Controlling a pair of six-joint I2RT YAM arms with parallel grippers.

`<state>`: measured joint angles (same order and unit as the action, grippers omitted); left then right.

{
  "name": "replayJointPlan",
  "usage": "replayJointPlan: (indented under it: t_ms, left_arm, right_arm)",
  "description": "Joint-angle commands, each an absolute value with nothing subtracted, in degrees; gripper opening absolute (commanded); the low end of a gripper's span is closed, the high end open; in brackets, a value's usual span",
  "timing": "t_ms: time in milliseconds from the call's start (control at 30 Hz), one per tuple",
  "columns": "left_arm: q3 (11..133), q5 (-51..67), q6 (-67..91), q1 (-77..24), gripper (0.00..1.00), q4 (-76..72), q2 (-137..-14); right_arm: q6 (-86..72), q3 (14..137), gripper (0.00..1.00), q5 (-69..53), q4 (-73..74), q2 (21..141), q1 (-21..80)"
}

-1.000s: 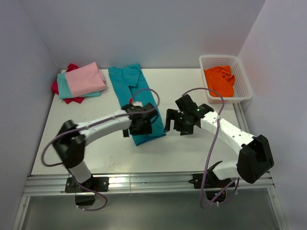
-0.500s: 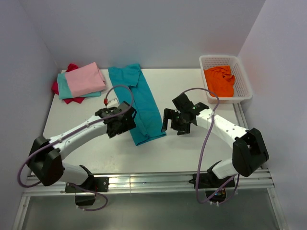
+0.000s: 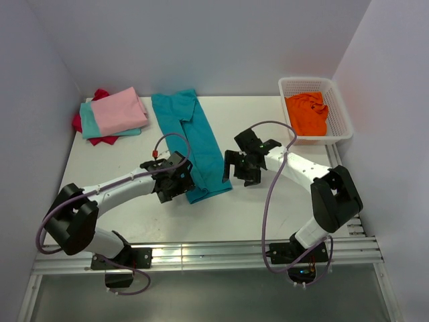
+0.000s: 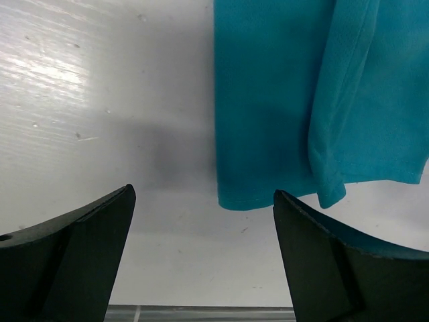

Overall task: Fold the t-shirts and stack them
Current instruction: Grab the bottom of the folded rectangular tshirt with both arms

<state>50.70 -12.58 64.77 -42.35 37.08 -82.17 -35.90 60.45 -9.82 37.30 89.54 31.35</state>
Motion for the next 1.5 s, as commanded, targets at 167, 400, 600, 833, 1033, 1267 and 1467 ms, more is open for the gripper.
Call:
replayJointPlan:
  t_ms: [167,400,600,833,1033,1267,1467]
  left_arm:
    - [47.55,-5.90,66.09,-42.45,0.88,27.52,-87.53]
    - [47.28,-4.31,65.57,-42.89,0.68,25.14,-90.17]
    - [48.96,-5.45,63.99,-42.89,0.43,26.63,-90.62]
    - [49.31,-5.28,63.11,-42.89,0.37,27.68,-90.97]
    - [48.87,-4.92,62.32,-42.89,0.36,28.04,-90.53]
    - [48.52,-5.36,60.65,-42.89,0.36,29.53,-89.48]
    - [48.87,-6.59,59.42,-42.63,0.35,30.94,-88.51]
  right_arm:
    - [-34.81,58.80,0.98,-7.56,35.33,89.38,31.11]
    - [-34.80,57.39,0.97,-7.47,34.46,89.03,30.15]
    - [-36.03,54.94,0.93,-9.05,32.00,88.86,30.15]
    - [-37.88,53.26,0.82,-10.99,27.51,91.66,30.15]
    - [-38.23,57.90,0.80,-10.55,26.45,96.85,30.23]
    - [-39.02,62.75,0.70,-10.90,26.28,102.65,30.23]
    - [-40.16,61.96,0.00,-9.41,27.24,103.36,30.41]
